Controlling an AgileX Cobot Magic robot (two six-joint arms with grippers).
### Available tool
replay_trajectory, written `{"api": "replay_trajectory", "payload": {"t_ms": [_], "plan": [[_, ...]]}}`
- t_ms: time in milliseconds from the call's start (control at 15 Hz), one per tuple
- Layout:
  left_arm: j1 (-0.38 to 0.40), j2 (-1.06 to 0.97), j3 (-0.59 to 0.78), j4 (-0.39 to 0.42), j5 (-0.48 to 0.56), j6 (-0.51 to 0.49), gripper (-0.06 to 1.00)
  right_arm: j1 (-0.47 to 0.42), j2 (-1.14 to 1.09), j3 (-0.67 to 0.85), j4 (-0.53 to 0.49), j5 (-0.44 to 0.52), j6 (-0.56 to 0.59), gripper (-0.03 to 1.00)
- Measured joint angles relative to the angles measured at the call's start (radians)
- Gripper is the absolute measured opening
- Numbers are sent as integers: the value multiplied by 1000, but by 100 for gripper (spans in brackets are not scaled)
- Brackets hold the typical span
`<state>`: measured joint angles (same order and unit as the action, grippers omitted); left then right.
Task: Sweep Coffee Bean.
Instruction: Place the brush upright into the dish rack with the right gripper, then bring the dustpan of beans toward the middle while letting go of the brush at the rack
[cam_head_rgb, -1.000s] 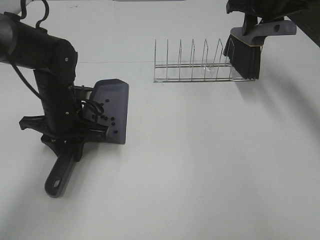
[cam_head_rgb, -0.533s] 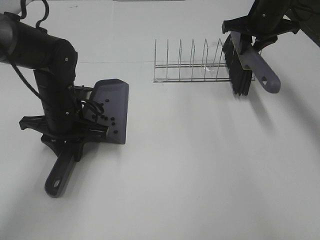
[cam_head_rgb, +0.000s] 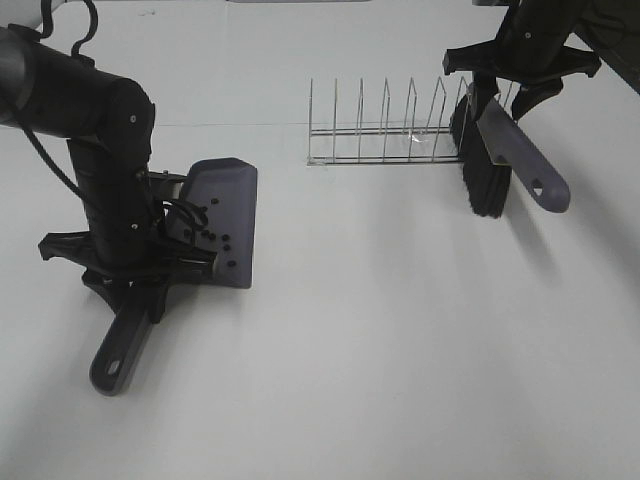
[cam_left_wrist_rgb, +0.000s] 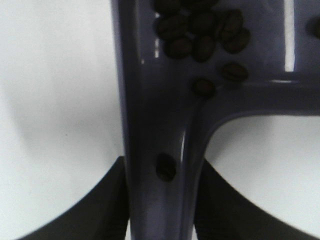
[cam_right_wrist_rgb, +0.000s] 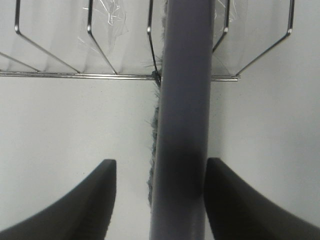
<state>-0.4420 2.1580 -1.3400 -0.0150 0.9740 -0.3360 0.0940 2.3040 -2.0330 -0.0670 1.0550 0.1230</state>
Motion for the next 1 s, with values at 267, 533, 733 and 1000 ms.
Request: {"api": "replay_trajectory", "payload": {"t_ms": [267,533,733,1000], "plan": [[0,0,-22,-4,0,0,32,0,-32,0,0,0,0,44],[0,-23,-107,-42,2,0,32,0,-93,0,0,3,0,44],[-6,-16,-132,-92,18,0,32,0,-110,0,1,32,0,44],[-26,39,-132,-117,39,6,32,0,-114,0,3,61,0,44]]}}
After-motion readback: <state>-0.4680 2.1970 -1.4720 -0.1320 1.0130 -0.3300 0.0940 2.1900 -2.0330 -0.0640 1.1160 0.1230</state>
